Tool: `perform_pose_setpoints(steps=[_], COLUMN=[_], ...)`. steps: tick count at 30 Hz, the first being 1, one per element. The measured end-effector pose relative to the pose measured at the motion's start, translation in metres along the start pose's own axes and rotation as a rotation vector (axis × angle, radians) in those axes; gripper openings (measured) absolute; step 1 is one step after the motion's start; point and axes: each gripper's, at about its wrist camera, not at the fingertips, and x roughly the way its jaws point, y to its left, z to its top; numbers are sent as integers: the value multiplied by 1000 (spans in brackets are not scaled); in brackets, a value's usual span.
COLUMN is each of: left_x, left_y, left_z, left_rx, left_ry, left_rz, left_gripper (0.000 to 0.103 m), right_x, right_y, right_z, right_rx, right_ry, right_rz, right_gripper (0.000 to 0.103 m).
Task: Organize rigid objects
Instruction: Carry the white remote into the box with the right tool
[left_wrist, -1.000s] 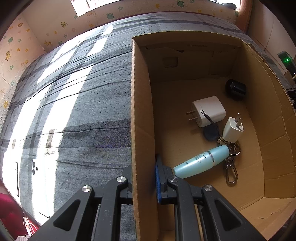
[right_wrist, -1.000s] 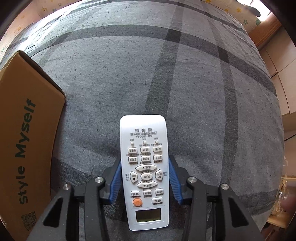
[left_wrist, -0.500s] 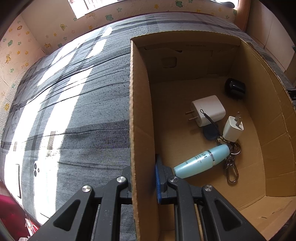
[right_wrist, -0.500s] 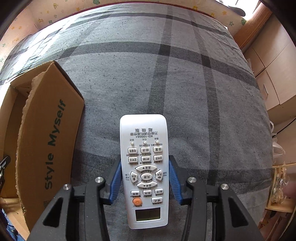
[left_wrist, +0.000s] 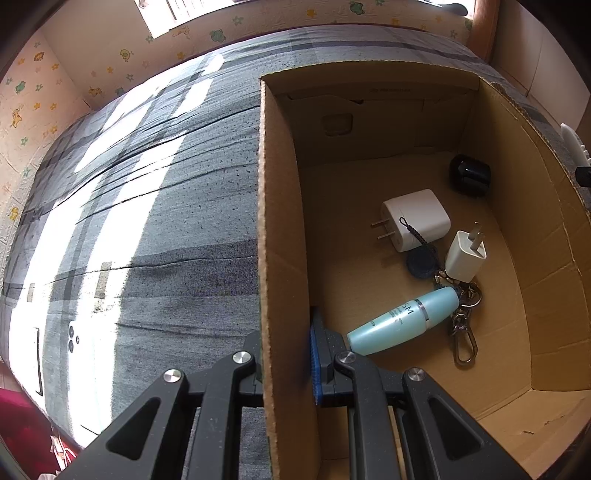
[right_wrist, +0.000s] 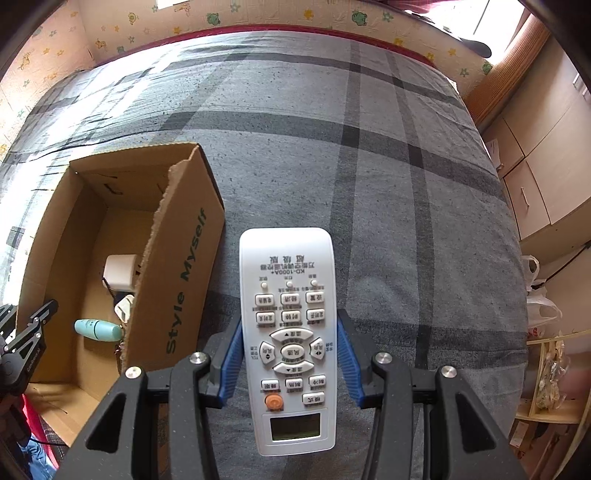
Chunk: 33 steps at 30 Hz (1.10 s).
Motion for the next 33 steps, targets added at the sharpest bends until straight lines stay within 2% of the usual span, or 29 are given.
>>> perform_pose_setpoints(steps=[18,33], left_x=[0,0], left_y=[2,3], left_z=[0,-1], left_rx=[-4,-7], left_ry=[-1,-2], left_rz=[-9,-15], left_gripper=[15,15], right_x=[-54,-55], right_y=[50,118], right_z=[13,22], right_rx=[-65,-160], right_ry=[-82,-89], right_rz=[30,110], right_gripper=[50,50])
